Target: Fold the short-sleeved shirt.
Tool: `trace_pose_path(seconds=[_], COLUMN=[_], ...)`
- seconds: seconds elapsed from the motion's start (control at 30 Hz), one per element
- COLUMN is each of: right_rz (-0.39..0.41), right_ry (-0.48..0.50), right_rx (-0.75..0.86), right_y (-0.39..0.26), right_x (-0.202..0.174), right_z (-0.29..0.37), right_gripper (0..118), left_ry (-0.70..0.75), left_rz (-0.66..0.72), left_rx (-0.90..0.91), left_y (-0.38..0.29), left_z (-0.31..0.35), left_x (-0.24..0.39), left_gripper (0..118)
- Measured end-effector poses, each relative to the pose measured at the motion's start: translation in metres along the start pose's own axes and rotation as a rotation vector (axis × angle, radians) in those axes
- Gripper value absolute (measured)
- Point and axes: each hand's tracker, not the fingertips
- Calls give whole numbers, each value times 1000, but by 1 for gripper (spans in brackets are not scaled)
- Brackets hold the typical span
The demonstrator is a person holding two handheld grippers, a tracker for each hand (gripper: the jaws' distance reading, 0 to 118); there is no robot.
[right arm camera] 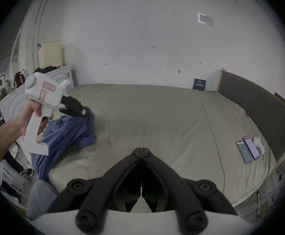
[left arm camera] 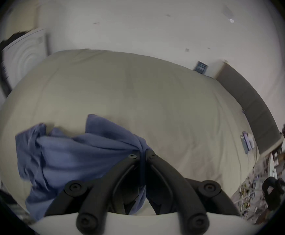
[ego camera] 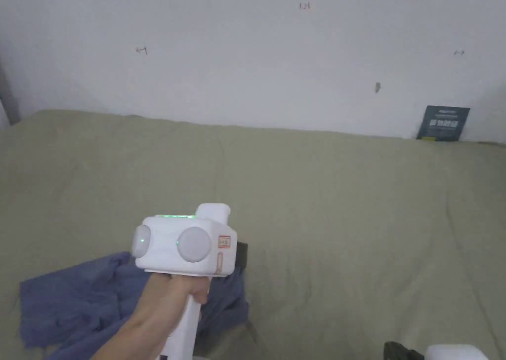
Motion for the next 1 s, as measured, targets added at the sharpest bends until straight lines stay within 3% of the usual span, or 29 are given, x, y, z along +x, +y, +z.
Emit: trace_pose_path(seconds=[0.2,0.4,0.6,0.8,0.83,0.87,0.93,1.0], right_rz=[-57,-96,-116,-127,-131,-134,-135,-137], right_ry=[-82,-131,-145,-141,-141,-139,-138,-131], right_rx=[-44,-99,-144,-162,-162,-161,-157,-144], right_y=[-9,-22,-35,-41,-41,-41,-40,-37], right_x=[44,76,92,95,95,95,94,91], right_z=[-15,-33,-46,-49,-49,-49,-45,-39], right_gripper=[1,1,1,1,1,1,1,1], left_ry=[-194,-328,-217,-183,-193,-187,-173,-155], left_rz=[-92,-159,-222,-203,-196,-193,-216,-266], left_rx=[36,-6,-272,-304,-301,-278,-278,-230], left_y=[58,64,0,-29,-29,-28,-26,-34], left_z=[-59,-113,-198,-216,-213,-207,-199,-171], left_x=[122,213,229,218,218,219,219,218], left_gripper=[2,2,2,12,18,38,118,115])
